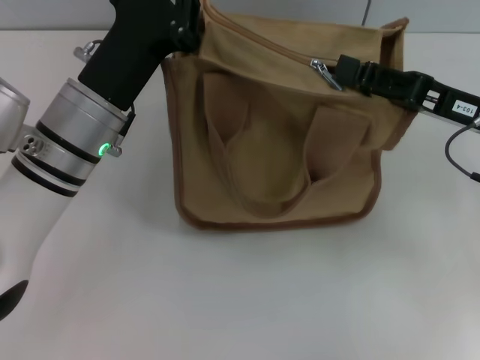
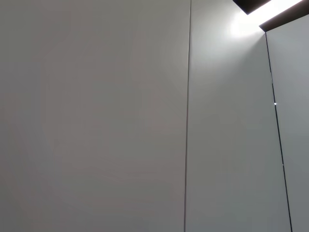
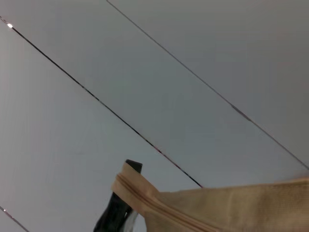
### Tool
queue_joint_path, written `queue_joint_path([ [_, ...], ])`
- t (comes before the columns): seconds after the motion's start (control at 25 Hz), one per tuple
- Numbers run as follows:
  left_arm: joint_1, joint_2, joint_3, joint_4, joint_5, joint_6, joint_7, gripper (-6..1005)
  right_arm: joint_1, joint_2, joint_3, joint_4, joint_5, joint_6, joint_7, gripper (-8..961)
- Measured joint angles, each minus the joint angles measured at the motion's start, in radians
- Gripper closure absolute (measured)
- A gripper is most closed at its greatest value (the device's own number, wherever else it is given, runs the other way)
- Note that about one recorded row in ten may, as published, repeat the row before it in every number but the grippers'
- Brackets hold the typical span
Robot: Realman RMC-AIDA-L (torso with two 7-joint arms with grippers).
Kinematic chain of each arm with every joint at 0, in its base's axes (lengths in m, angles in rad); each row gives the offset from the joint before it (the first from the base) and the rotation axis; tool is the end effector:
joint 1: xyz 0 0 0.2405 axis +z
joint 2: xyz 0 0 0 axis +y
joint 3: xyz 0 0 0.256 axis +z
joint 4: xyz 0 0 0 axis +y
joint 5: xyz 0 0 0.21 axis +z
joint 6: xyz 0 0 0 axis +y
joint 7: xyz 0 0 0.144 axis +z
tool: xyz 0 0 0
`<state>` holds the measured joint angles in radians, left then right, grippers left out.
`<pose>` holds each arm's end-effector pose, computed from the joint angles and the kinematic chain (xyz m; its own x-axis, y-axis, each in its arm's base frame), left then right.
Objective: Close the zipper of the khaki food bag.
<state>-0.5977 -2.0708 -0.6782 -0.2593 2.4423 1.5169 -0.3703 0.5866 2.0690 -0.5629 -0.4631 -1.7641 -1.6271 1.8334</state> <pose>-0.1931 0.3417 -0.0295 0.3928 -0.2999 0.8693 0.5669 -0.6654 -0.4857 0.2351 0.3415 0.0085 0.2356 -0.6622 -0.7113 -0.7234 -0.6083 0.3267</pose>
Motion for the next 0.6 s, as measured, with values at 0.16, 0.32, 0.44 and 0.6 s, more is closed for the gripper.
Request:
queue_joint_path([
  [0.16,-0.005,0.000,0.000,0.000,0.000,0.000,0.000,852,-0.003,-0.001,-0.004,0.000,-0.002,0.004,0.006,395],
  [0.32,-0.010,0.000,0.000,0.000,0.000,0.000,0.001,850,0.005,-0.002,-0.011,0.000,-0.026,0.007,0.033,398],
  [0.44,-0.013,0.000,0.000,0.000,0.000,0.000,0.001,849,0.011,-0.003,-0.019,0.000,-0.038,0.014,0.055,400],
  [0.6,-0.014,-0.001,-0.001,0.000,0.000,0.000,0.001,847,0.015,-0.003,-0.023,-0.001,-0.039,0.016,0.064,402],
])
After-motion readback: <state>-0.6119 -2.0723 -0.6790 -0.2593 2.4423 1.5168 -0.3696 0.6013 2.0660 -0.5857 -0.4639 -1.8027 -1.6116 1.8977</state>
